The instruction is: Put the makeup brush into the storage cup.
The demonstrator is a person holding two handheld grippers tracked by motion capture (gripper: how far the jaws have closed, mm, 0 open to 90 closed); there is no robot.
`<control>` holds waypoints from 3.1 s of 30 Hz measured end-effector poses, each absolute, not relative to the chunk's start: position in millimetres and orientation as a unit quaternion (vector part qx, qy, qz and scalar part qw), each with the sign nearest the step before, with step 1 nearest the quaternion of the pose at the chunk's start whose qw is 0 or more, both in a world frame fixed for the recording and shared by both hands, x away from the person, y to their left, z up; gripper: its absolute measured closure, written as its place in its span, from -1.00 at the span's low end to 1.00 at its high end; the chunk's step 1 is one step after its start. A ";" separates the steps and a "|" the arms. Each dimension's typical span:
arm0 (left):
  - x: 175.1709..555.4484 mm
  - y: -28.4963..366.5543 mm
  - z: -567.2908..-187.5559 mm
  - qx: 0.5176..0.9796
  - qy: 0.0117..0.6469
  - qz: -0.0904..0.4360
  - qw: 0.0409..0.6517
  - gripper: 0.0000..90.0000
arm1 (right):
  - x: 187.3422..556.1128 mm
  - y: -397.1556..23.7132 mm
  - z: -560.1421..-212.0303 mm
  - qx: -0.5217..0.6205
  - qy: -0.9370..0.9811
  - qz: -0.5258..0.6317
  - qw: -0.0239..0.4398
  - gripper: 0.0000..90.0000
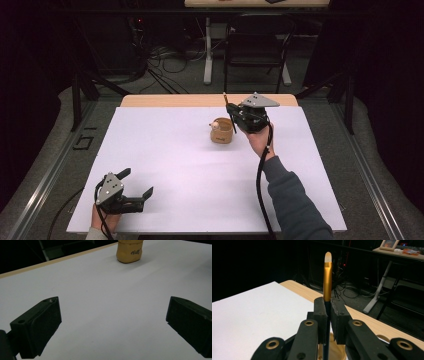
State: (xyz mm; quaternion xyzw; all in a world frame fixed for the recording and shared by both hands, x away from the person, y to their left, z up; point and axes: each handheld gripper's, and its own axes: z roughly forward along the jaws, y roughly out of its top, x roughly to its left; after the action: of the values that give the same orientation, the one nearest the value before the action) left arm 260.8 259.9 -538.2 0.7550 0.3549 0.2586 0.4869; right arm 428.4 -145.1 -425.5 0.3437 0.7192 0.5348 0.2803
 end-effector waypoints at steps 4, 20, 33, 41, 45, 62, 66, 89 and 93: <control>260.6 260.0 -538.2 0.755 0.355 0.258 0.488 -1.00 | 434.4 -144.1 -423.6 0.345 0.717 0.532 0.289 0.87; 260.4 260.0 -537.9 0.754 0.354 0.259 0.489 -1.00 | 460.6 -134.6 -427.0 0.369 0.709 0.521 0.299 0.87; 260.4 260.2 -537.8 0.754 0.354 0.259 0.490 -1.00 | 471.6 -119.7 -430.5 0.362 0.713 0.518 0.305 0.87; 260.3 260.2 -537.8 0.753 0.355 0.259 0.489 -1.00 | 476.8 -112.4 -437.3 0.357 0.721 0.513 0.298 0.87; 260.3 260.1 -537.9 0.753 0.355 0.259 0.490 -1.00 | 478.6 -109.1 -440.2 0.355 0.726 0.510 0.295 0.87; 260.4 260.4 -537.9 0.754 0.354 0.257 0.490 -1.00 | 483.6 -103.6 -447.7 0.349 0.738 0.501 0.288 0.87; 260.3 260.3 -538.0 0.754 0.354 0.256 0.490 -1.00 | 484.7 -103.4 -449.1 0.348 0.741 0.498 0.286 0.87; 260.3 260.4 -538.1 0.755 0.354 0.256 0.488 -1.00 | 491.0 -104.3 -460.4 0.358 0.751 0.481 0.276 0.86; 260.3 260.5 -538.1 0.756 0.354 0.256 0.488 -1.00 | 491.0 -103.7 -463.7 0.360 0.756 0.474 0.274 0.83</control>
State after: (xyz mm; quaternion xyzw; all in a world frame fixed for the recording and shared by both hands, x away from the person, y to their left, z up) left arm 260.3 260.5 -538.1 0.7555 0.3544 0.2561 0.4879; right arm 491.0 -103.7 -463.7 0.3597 0.7559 0.4737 0.2736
